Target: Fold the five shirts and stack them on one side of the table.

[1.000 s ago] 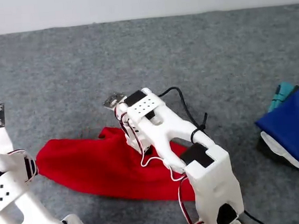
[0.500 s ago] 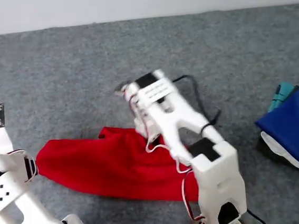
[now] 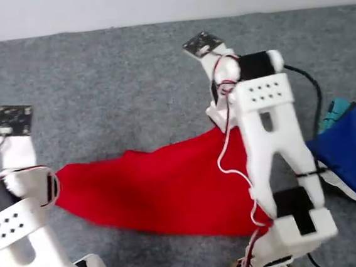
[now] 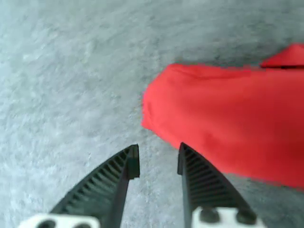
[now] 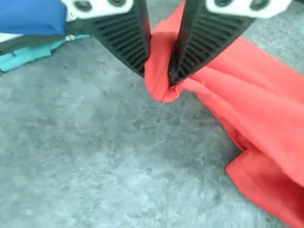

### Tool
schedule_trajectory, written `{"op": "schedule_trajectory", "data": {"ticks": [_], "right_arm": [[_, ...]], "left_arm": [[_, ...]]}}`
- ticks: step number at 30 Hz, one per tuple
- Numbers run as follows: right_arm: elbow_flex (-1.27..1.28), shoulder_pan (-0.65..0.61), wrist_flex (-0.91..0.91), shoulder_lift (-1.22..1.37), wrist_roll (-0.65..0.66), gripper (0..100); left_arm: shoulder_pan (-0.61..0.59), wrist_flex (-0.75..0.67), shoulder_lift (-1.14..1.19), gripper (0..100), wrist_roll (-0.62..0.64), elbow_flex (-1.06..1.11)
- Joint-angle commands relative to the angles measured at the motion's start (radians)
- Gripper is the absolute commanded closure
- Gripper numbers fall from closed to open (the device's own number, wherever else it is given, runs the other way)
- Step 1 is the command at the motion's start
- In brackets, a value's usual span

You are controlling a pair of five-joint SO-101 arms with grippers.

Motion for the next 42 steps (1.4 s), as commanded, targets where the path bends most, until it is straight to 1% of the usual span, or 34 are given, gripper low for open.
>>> {"op": "schedule_trajectory", "data": {"ticks": [1, 5, 8, 11, 13, 17, 20, 24, 27, 29, 31, 35, 42], "right_arm": [[0.098, 0.022, 0.044, -0.159, 0.052, 98.9], [0.374, 0.022, 0.044, -0.351, 0.1, 98.9], [0.562, 0.021, 0.041, -0.49, 0.126, 98.9], [0.687, 0.018, 0.039, -0.59, 0.126, 98.9], [0.733, 0.019, 0.039, -0.625, 0.121, 98.9], [0.784, 0.021, 0.039, -0.668, 0.121, 98.9], [0.796, 0.022, 0.039, -0.688, 0.12, 98.9], [0.796, 0.022, 0.039, -0.71, 0.12, 98.9], [0.796, 0.024, 0.039, -0.717, 0.12, 98.9], [0.796, 0.025, 0.041, -0.725, 0.12, 98.9], [0.802, 0.048, 0.041, -0.733, 0.124, 98.9], [0.844, 0.128, 0.041, -0.768, 0.143, 98.9], [0.968, 0.282, 0.041, -0.865, 0.308, 98.9]], "left_arm": [[0.101, 0.009, -0.012, 86, 0.014, -0.044], [0.184, 0.023, 0.077, 86, 0.015, -0.07], [0.23, 0.063, 0.196, 86, 0.015, -0.16], [0.276, 0.074, 0.328, 86, 0.015, -0.263], [0.318, 0.074, 0.413, 86, 0.015, -0.323], [0.44, 0.069, 0.568, 86, 0.02, -0.389], [0.511, 0.041, 0.672, 86, 0.075, -0.421], [0.559, -0.002, 0.815, 86, 0.098, -0.44], [0.572, 0.017, 0.916, 86, 0.097, -0.43], [0.568, 0.054, 0.964, 86, 0.087, -0.42], [0.566, 0.078, 0.965, 87, 0.077, -0.392], [0.574, 0.106, 0.848, 92, -0.015, -0.294], [0.574, 0.117, 0.532, 92, -0.14, -0.03]]}}
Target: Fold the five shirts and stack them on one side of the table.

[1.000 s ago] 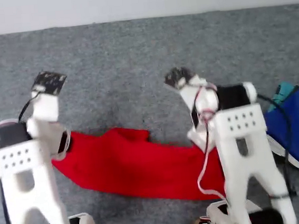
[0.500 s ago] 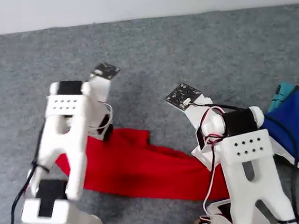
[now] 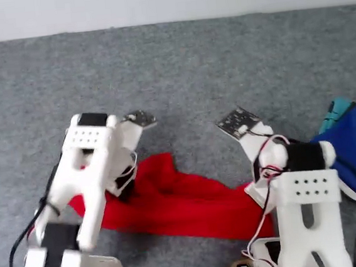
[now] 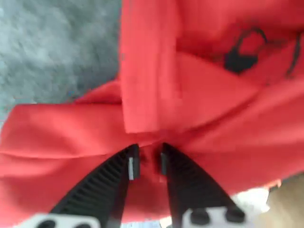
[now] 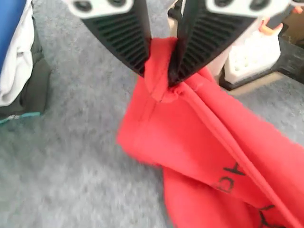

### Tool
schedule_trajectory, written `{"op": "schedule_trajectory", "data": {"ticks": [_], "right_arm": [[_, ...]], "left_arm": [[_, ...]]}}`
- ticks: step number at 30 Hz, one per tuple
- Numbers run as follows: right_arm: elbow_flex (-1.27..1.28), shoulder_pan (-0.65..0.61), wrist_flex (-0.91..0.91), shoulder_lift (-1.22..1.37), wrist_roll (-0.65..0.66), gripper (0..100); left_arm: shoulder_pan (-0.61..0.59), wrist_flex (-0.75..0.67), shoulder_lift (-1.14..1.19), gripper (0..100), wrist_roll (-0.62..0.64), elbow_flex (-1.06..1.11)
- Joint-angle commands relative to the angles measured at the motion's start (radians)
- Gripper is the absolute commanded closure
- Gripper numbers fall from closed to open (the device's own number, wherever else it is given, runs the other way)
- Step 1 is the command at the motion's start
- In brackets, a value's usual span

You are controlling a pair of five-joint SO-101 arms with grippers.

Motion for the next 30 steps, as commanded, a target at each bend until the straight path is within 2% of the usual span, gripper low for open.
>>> {"op": "schedule_trajectory", "data": {"ticks": [1, 6, 9, 15, 24, 30], "right_arm": [[0.021, 0.091, 0.041, -0.065, 0.078, 98.9], [0.031, 0.214, 0.041, -0.102, 0.196, 98.9], [0.031, 0.285, 0.041, -0.102, 0.249, 98.9], [0.031, 0.476, 0.041, -0.108, 0.362, 98.9], [0.031, 0.466, 0.038, -0.108, 0.367, 98.9], [0.031, 0.463, 0.038, -0.108, 0.367, 98.9]], "left_arm": [[0.002, 0.018, -0.178, 92, -0.068, 0.108], [-0.008, 0.018, -0.319, 92, -0.081, 0.107], [-0.003, 0.009, -0.364, 91, -0.017, 0.008], [0.002, -0.003, -0.361, 78, 0.132, -0.176], [0.123, -0.107, -0.124, 78, 0.163, -0.216], [0.173, -0.135, 0.037, 77, 0.206, -0.352]]}}
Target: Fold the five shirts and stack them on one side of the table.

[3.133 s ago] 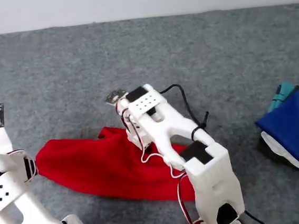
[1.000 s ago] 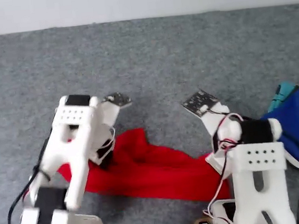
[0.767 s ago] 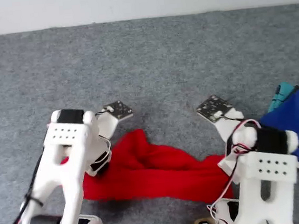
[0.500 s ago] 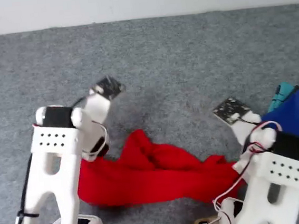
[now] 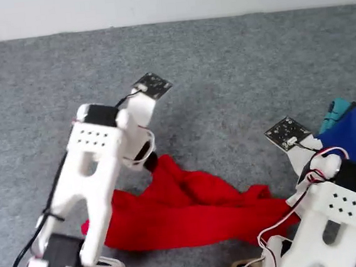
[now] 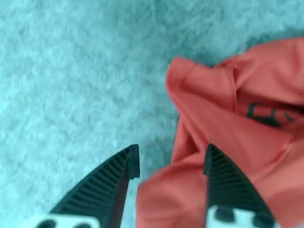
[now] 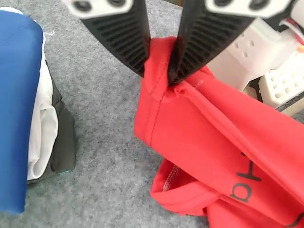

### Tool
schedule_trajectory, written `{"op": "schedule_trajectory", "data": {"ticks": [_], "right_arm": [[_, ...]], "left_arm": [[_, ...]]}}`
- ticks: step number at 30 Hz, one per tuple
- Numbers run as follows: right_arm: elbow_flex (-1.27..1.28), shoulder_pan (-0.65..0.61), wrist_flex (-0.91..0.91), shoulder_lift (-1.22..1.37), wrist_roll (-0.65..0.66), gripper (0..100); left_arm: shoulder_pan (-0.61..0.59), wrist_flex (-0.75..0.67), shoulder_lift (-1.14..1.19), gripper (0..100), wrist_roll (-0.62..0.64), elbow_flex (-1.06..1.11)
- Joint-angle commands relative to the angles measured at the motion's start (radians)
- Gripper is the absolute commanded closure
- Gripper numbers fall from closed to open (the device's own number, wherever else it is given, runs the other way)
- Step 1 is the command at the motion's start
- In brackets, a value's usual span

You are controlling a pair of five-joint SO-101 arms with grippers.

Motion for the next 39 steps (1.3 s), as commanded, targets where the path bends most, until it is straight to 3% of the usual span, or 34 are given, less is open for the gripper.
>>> {"op": "schedule_trajectory", "data": {"ticks": [1, 8, 15, 22, 31, 39], "right_arm": [[-0.008, 0.001, 0.038, -0.027, 0.008, 98.9], [-0.008, 0.002, 0.038, -0.027, 0.008, 98.9], [-0.008, 0.002, 0.038, -0.027, 0.008, 98.9], [-0.008, 0.002, 0.038, -0.027, 0.008, 98.9], [-0.008, 0.002, 0.038, -0.027, 0.008, 98.9], [-0.008, 0.002, 0.038, -0.027, 0.008, 98.9]], "left_arm": [[0.043, 0.008, 0.057, 77, 0.014, -0.113], [0.147, 0.117, 0.107, 77, 0.012, -0.154], [0.149, 0.183, 0.117, 77, 0.018, -0.148], [0.15, 0.184, 0.147, 77, 0.063, -0.147], [0.18, 0.18, 0.371, 78, 0.061, -0.154], [0.245, 0.173, 0.387, 88, 0.057, -0.148]]}}
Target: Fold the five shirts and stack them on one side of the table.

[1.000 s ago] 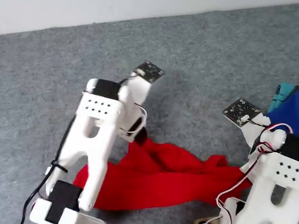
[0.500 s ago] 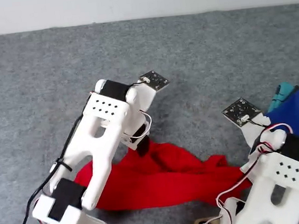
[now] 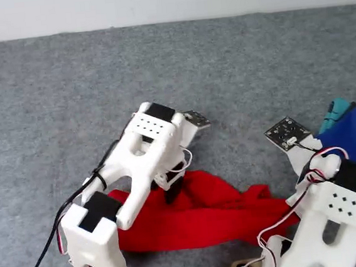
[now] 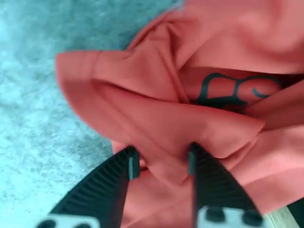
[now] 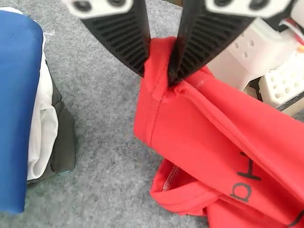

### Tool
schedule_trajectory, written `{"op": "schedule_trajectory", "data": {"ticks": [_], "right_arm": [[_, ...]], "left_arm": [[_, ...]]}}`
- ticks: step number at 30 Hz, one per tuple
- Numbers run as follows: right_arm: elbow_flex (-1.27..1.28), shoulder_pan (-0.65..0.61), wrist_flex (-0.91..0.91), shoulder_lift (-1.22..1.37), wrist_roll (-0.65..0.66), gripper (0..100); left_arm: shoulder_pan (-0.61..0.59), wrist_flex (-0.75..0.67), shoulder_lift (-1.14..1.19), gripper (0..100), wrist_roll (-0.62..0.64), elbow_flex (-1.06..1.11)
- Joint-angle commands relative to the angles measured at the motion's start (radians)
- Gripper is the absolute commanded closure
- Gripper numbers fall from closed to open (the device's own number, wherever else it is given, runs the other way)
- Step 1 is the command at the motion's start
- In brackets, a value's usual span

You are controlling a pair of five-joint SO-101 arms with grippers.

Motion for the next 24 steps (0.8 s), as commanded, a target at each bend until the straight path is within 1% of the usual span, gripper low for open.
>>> {"op": "schedule_trajectory", "data": {"ticks": [1, 8, 10, 13, 17, 20, 24], "right_arm": [[-0.008, 0.002, 0.038, -0.027, 0.006, 98.9], [-0.008, 0.002, 0.038, -0.027, 0.006, 98.9], [-0.015, 0.002, 0.038, -0.027, 0.006, 98.9], [-0.054, 0.002, 0.038, -0.027, 0.006, 98.9], [-0.158, 0.001, 0.038, -0.027, 0.006, 98.9], [-0.241, 0.001, 0.038, -0.027, 0.005, 98.9], [-0.308, 0.001, -0.031, -0.027, -0.021, 98.9]], "left_arm": [[0.034, 0.003, -0.006, 89, -0.005, -0.031], [0.032, 0.002, -0.014, 99, -0.006, -0.036], [0.023, 0.011, -0.034, 99, -0.006, -0.047], [-0.006, 0.023, -0.124, 99, -0.006, -0.081], [-0.075, 0.04, -0.311, 99, -0.006, -0.159], [-0.163, 0.04, -0.439, 99, -0.006, -0.234], [-0.279, 0.038, -0.548, 99, -0.006, -0.366]]}}
